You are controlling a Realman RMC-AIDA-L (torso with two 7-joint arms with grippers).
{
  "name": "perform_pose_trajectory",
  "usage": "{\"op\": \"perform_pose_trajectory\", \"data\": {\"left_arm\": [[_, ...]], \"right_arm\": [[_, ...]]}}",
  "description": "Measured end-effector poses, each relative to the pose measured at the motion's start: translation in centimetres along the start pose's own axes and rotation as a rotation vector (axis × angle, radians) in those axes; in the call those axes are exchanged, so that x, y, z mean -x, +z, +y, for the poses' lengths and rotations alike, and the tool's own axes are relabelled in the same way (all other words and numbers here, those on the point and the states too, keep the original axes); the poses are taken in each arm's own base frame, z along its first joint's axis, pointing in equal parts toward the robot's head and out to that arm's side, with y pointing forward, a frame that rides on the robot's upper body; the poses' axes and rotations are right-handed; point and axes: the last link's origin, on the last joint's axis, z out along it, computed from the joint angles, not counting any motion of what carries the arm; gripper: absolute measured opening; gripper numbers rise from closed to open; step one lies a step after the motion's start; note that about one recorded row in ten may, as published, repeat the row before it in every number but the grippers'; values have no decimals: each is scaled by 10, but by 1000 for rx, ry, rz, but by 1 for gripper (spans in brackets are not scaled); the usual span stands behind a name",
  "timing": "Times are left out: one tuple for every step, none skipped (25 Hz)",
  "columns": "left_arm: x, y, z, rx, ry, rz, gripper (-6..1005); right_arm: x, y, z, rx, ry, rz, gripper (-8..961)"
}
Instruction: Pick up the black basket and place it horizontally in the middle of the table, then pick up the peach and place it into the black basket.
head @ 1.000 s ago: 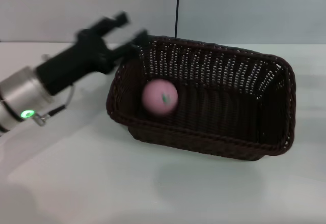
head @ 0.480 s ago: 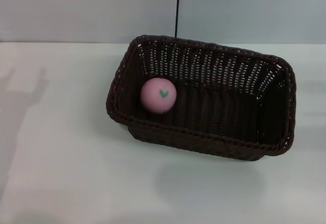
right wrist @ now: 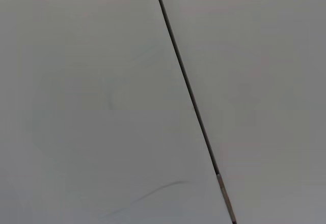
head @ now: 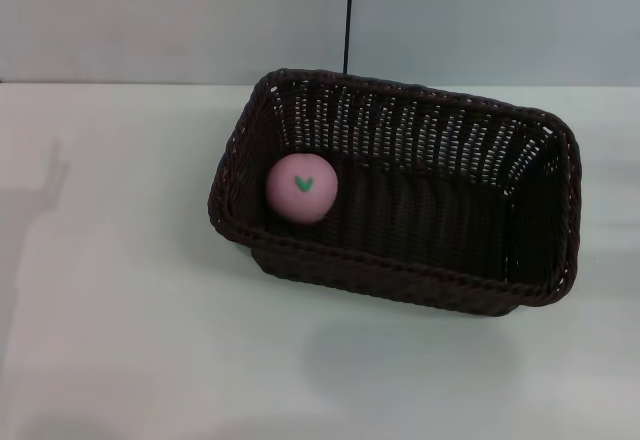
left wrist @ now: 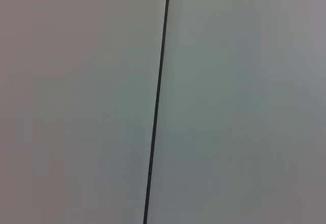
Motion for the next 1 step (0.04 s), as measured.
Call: {"op": "perform_pose_trajectory", "data": {"left_arm": [[1, 0, 0, -2, 0, -4, 798]], "right_arm": [[0, 0, 0, 0, 0, 0, 505]]}}
